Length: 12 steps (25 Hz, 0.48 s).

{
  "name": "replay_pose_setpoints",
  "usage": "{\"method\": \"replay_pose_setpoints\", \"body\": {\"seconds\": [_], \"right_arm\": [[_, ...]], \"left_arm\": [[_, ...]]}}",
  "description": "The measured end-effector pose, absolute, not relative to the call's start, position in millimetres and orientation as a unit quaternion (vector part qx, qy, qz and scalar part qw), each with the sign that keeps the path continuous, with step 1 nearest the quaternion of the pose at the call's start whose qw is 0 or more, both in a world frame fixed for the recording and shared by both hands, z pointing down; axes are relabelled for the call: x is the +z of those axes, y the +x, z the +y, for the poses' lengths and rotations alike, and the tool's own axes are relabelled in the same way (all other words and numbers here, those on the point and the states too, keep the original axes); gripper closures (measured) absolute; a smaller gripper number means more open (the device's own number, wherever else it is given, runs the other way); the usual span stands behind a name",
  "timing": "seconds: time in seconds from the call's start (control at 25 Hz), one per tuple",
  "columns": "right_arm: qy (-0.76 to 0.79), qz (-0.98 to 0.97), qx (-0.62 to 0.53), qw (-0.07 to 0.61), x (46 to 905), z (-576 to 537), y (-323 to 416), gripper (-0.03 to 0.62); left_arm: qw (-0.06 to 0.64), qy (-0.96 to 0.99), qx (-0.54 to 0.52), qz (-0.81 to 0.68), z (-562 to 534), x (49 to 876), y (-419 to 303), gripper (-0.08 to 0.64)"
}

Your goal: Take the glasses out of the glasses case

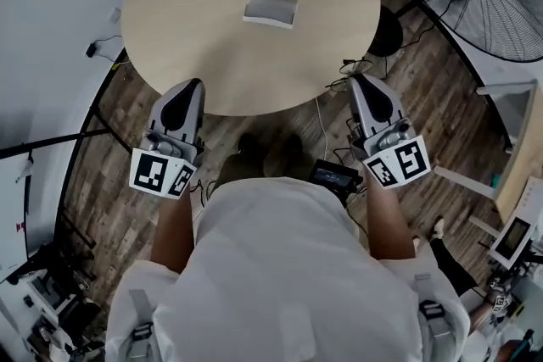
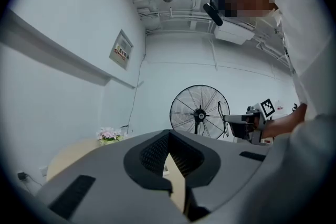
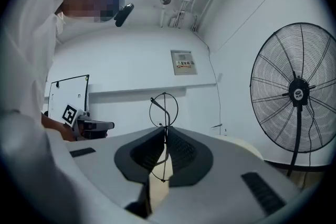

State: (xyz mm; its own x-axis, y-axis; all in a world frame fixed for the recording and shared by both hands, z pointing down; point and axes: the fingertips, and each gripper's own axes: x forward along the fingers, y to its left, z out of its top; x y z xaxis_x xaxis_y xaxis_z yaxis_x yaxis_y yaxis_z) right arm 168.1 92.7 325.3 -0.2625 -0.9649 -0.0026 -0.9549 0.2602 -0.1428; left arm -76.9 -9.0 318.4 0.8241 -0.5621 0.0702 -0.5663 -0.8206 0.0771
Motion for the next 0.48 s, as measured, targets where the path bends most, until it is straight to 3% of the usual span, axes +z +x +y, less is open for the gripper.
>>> {"method": "replay_pose_setpoints", "body": {"seconds": [0.48], "right_arm": [[-0.602,0.793,-0.094,-0.005,369.3,72.3,111.6,0.561]], "left_arm": [[0.118,0.95,0.034,-0.287,-24.6,374.4,-120.4,0.548]]}}
